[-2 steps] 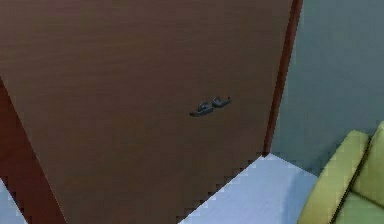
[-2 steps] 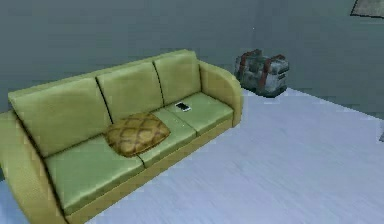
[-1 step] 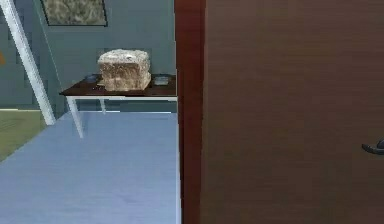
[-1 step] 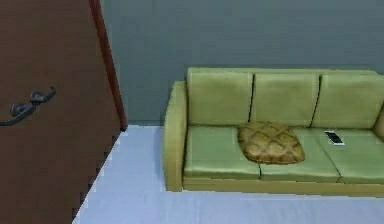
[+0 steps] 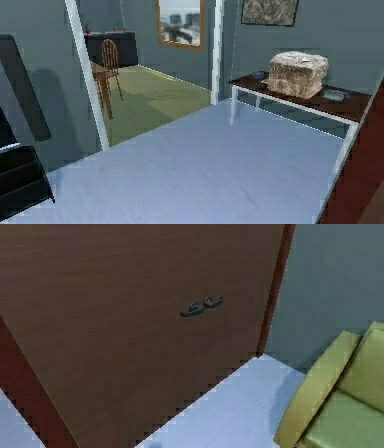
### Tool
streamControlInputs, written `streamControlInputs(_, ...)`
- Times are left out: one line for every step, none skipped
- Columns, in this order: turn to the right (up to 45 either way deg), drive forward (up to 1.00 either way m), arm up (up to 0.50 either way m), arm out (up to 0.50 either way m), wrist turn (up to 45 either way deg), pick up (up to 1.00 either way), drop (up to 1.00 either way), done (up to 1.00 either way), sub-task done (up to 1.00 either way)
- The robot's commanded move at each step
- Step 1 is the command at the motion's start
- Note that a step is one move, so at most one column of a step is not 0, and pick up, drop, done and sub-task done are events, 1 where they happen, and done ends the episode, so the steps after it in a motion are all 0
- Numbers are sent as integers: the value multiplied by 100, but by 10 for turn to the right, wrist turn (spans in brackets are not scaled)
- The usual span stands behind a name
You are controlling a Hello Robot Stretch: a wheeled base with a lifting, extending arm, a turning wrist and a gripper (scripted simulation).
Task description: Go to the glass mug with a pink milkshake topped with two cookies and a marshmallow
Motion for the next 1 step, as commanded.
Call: streamControlInputs(-90, 0, 0, 0, 0, 0, 0, 0, 0)
